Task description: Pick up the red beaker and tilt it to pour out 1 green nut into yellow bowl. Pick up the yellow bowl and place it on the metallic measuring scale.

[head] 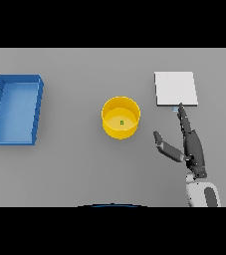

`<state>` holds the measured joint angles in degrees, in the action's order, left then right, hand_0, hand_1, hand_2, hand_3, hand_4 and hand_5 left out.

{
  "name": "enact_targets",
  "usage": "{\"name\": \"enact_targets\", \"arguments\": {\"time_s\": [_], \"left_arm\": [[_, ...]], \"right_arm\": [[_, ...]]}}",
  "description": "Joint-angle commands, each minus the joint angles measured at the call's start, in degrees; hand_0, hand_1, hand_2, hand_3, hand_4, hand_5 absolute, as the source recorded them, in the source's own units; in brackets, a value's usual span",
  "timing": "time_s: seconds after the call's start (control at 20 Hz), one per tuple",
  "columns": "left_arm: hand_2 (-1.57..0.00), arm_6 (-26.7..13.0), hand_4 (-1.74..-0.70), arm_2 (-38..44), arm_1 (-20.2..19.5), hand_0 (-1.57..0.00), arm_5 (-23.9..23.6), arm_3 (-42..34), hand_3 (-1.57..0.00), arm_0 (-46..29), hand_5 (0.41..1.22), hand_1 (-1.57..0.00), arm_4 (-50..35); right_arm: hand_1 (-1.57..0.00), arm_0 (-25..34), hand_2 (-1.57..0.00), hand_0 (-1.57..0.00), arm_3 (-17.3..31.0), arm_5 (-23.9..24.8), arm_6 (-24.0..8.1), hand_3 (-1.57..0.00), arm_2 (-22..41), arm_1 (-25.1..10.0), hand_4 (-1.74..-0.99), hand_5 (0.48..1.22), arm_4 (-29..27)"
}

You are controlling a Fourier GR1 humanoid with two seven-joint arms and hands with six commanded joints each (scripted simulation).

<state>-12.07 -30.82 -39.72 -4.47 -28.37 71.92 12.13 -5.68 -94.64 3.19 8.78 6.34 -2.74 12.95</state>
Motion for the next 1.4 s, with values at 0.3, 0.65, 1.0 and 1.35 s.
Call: {"name": "enact_targets", "arguments": {"time_s": [0.3, 0.65, 1.0, 1.35], "left_arm": [[-1.57, -15.9, -1.74, 2.0, -6.8, -1.57, -14.0, -25.3, -1.45, -22.9, 1.221, -1.57, -11.7], [-1.57, -20.4, -1.74, -0.1, -8.6, -1.57, -23.2, -36.0, -1.49, -36.4, 1.221, -1.57, -16.5], [-1.57, -22.8, -1.67, -5.0, -9.6, -1.57, -25.3, -37.3, -1.55, -38.6, 0.908, -1.57, -18.0], [-0.49, -22.5, -0.92, -6.3, -14.1, -0.60, -11.2, -43.8, -0.46, -40.5, 0.723, -0.48, -24.6]], "right_arm": [[0.00, 0.0, 0.00, 0.00, -1.1, -0.2, -1.6, 0.00, 0.8, -1.1, -1.206, 0.653, 1.6], [0.00, -0.1, 0.00, 0.00, -0.7, -0.2, -0.7, 0.00, 0.6, -1.5, -1.216, 0.664, 1.6], [0.00, -0.4, 0.00, 0.00, -1.1, -0.4, 0.1, 0.00, 1.2, -1.4, -1.202, 0.667, 2.1], [0.00, -1.5, 0.00, 0.00, -1.2, 0.0, -0.6, 0.00, 1.4, -1.2, -1.182, 0.667, 2.5]]}}
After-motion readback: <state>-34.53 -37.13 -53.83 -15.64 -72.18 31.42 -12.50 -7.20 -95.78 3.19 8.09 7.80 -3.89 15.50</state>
